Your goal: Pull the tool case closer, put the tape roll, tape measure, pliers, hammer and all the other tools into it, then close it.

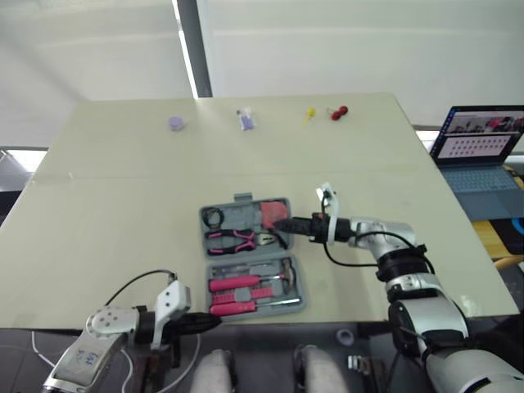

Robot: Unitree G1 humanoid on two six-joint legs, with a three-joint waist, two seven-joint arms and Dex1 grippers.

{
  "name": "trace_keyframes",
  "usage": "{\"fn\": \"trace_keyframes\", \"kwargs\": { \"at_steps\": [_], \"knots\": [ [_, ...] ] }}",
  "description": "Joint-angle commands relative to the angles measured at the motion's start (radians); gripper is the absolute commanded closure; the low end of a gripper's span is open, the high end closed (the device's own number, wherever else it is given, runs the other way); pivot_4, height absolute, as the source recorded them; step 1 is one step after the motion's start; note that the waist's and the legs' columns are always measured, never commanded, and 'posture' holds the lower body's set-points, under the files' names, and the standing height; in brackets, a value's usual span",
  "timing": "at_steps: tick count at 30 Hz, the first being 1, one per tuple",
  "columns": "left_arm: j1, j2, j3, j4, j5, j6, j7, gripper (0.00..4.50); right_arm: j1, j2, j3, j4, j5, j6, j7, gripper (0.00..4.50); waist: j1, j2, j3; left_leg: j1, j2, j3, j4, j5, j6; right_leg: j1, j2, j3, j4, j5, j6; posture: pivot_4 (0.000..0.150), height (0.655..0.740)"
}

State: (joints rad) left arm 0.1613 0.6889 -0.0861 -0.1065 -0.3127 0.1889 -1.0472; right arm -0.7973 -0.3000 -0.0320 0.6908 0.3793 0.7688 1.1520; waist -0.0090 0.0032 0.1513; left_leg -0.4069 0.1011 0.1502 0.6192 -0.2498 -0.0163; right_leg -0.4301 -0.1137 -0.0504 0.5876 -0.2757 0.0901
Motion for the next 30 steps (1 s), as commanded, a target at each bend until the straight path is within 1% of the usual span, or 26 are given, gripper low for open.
{"fn": "trace_keyframes", "kwargs": {
  "at_steps": [1,12,21,25,30],
  "knots": [
    [0.016,0.013,0.012,0.037,0.025,0.027,0.026,4.50,-0.012,0.001,0.005,-0.081,0.049,0.015,0.063,0.09,-0.001,0.000,0.000,0.000,0.000,0.000,0.000,0.000,0.000,0.000,0.000,0.000,0.000,0.000,0.000,0.150,0.7400],
    [0.028,-0.012,0.035,0.005,-0.005,0.052,0.046,4.50,0.019,-0.056,0.044,-0.271,0.089,0.083,0.110,0.09,0.002,0.000,0.000,0.000,0.000,-0.001,0.000,0.000,0.000,-0.001,0.000,0.000,0.000,0.000,0.000,0.150,0.7400],
    [0.060,-0.012,0.095,-0.069,-0.058,0.109,0.078,4.50,0.054,-0.110,0.073,-0.396,0.128,0.125,0.131,0.09,0.004,-0.002,0.001,0.000,0.000,-0.002,-0.001,0.000,0.000,-0.002,-0.001,0.000,-0.001,0.000,0.000,0.150,0.7400],
    [0.067,-0.015,0.134,-0.094,-0.098,0.146,0.086,4.50,0.080,-0.142,0.089,-0.481,0.157,0.161,0.140,0.09,0.005,-0.003,0.002,-0.001,0.000,-0.002,-0.001,0.000,0.000,-0.002,-0.001,0.001,-0.002,0.000,0.000,0.150,0.7400],
    [0.094,0.009,0.229,-0.136,-0.177,0.223,0.088,4.50,0.133,-0.203,0.118,-0.595,0.192,0.202,0.145,0.09,0.006,-0.005,0.003,-0.002,0.000,-0.003,-0.001,0.000,0.000,-0.004,-0.001,0.001,-0.003,0.000,0.000,0.150,0.7400]
  ]
}}
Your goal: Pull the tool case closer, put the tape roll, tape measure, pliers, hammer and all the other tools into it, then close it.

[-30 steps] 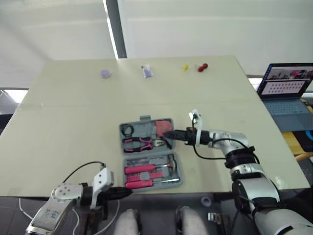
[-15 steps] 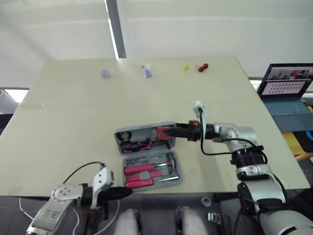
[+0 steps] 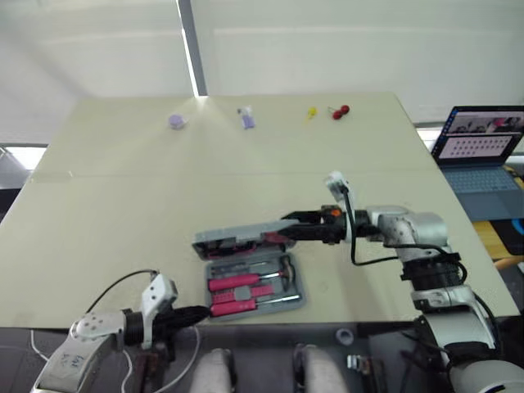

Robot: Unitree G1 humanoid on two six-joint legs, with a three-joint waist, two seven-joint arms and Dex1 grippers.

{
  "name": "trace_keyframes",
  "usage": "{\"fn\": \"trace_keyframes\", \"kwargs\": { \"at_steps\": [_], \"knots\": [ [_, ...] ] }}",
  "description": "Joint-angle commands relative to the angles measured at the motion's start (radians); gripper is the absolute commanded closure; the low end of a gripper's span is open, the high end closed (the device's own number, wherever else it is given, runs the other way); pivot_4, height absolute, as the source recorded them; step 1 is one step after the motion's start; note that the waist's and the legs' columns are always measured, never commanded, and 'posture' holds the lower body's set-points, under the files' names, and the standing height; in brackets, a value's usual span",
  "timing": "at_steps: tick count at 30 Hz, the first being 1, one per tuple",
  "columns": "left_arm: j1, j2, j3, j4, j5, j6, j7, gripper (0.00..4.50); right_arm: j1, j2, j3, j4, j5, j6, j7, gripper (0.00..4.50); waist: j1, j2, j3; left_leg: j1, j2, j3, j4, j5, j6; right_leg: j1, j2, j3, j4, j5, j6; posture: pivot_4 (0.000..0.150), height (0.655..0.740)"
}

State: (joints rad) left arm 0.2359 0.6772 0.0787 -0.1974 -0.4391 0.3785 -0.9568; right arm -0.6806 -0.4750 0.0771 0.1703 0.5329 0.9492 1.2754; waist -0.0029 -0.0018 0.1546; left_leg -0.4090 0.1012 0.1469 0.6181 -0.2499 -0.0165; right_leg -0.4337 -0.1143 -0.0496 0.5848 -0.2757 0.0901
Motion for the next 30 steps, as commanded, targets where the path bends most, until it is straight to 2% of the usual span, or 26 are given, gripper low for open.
{"fn": "trace_keyframes", "kwargs": {
  "at_steps": [1,4,7,8,10,17,22,30],
  "knots": [
    [0.028,0.038,0.111,-0.057,-0.082,0.063,-0.007,4.50,0.035,-0.048,0.015,-0.100,0.042,0.027,0.023,0.09,0.000,-0.001,0.001,0.000,0.000,0.000,0.000,0.000,0.000,0.000,0.000,0.000,0.000,0.000,0.000,0.150,0.7400],
    [0.037,0.099,0.270,-0.077,-0.163,0.142,-0.008,4.50,0.088,-0.100,-0.005,-0.146,0.036,0.008,-0.006,0.09,0.001,-0.007,0.002,-0.003,0.000,0.000,0.000,0.000,0.000,-0.004,0.000,0.000,0.000,0.000,0.000,0.150,0.7400],
    [-0.003,0.138,0.360,-0.019,-0.160,0.151,0.020,4.50,0.141,-0.159,-0.044,-0.166,0.012,-0.066,-0.032,0.09,0.003,-0.007,0.003,-0.007,-0.001,0.000,0.000,0.000,0.000,-0.009,-0.001,0.000,0.000,0.000,0.000,0.150,0.7400],
    [-0.019,0.150,0.372,0.001,-0.145,0.141,0.027,4.24,0.157,-0.175,-0.057,-0.163,-0.004,-0.096,-0.048,0.03,0.004,-0.007,0.003,-0.009,-0.002,0.000,0.000,0.000,0.000,-0.011,-0.002,0.000,0.000,0.000,0.001,0.150,0.7400],
    [-0.059,0.165,0.398,0.056,-0.122,0.112,0.036,3.68,0.201,-0.209,-0.095,-0.151,-0.035,-0.172,-0.084,0.00,0.004,-0.007,0.003,-0.011,-0.003,0.001,0.001,0.000,0.000,-0.011,-0.002,0.000,-0.001,0.001,0.001,0.150,0.7400],
    [-0.177,0.196,0.425,0.257,-0.055,-0.005,0.037,0.19,0.353,-0.288,-0.278,-0.047,-0.102,-0.425,-0.183,0.00,0.003,-0.011,0.004,-0.013,-0.003,0.005,0.002,0.000,0.000,-0.011,-0.001,-0.001,-0.003,0.001,0.002,0.150,0.7400],
    [-0.215,0.209,0.408,0.349,-0.003,-0.060,0.035,0.08,0.467,-0.333,-0.382,0.023,-0.101,-0.481,-0.192,0.00,0.006,-0.011,0.005,-0.013,-0.002,0.005,0.002,0.000,0.000,-0.011,0.000,-0.001,-0.002,0.001,0.002,0.150,0.7400],
    [-0.259,0.224,0.391,0.412,0.027,-0.081,0.031,0.08,0.534,-0.350,-0.389,0.083,-0.122,-0.553,-0.186,0.00,0.001,-0.012,0.005,-0.013,-0.002,0.006,0.003,0.000,0.000,-0.011,0.000,-0.001,-0.001,0.002,0.002,0.150,0.7400]
  ]
}}
